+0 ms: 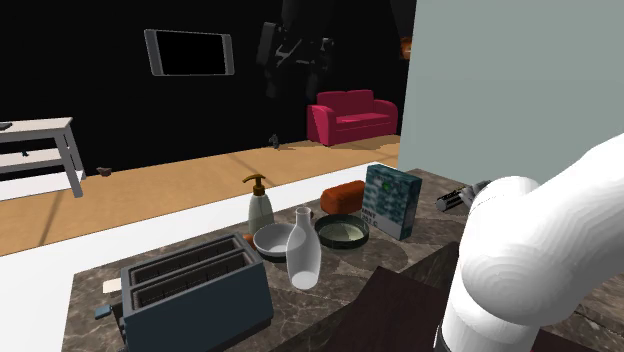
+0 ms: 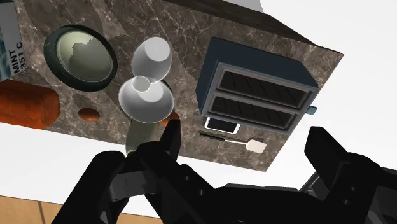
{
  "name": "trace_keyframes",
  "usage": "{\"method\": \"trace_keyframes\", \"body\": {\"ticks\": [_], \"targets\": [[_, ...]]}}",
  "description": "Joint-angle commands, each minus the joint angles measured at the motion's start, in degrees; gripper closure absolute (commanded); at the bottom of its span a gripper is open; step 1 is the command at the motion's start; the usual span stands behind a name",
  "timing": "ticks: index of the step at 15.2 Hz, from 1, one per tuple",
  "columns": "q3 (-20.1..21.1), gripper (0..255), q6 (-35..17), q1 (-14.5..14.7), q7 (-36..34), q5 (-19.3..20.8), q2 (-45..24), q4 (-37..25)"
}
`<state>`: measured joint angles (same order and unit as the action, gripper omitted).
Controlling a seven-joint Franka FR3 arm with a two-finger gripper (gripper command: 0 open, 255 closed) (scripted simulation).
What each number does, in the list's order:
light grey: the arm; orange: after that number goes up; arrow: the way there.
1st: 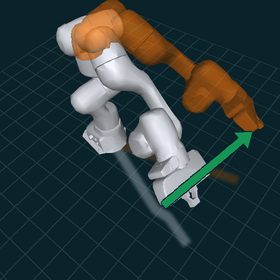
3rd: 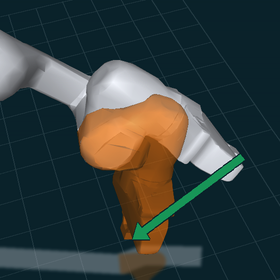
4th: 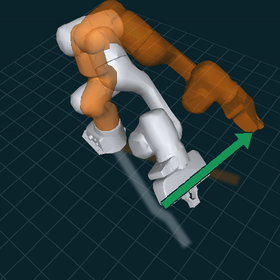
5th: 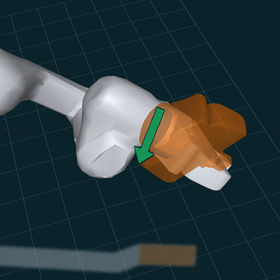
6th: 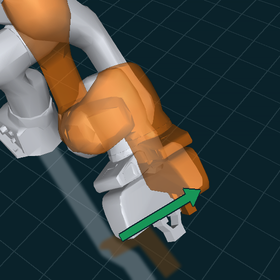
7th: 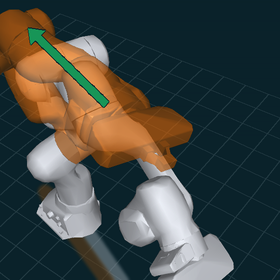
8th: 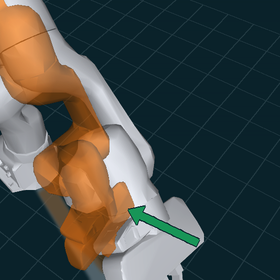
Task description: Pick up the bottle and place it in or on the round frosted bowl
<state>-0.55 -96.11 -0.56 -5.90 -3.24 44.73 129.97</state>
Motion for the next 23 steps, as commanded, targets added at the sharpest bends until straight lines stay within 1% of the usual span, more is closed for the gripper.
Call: {"method": "trace_keyframes", "body": {"ticks": [1, 7, 12, 18, 23], "targets": [[0.0, 0, 0.0, 0.0, 0.0, 0.0, 0.0, 0.0], [-2.7, 0, -9.6, -1.3, 3.6, 2.2, -2.3, 8.4], [-5.2, 0, -18.3, -2.4, 6.5, 4.1, -6.3, 13.8], [-8.4, 0, -29.2, -3.9, 10.0, 6.0, -14.0, 17.9], [-11.2, 0, -38.6, -4.7, 13.2, 6.9, -22.7, 19.2]]}}
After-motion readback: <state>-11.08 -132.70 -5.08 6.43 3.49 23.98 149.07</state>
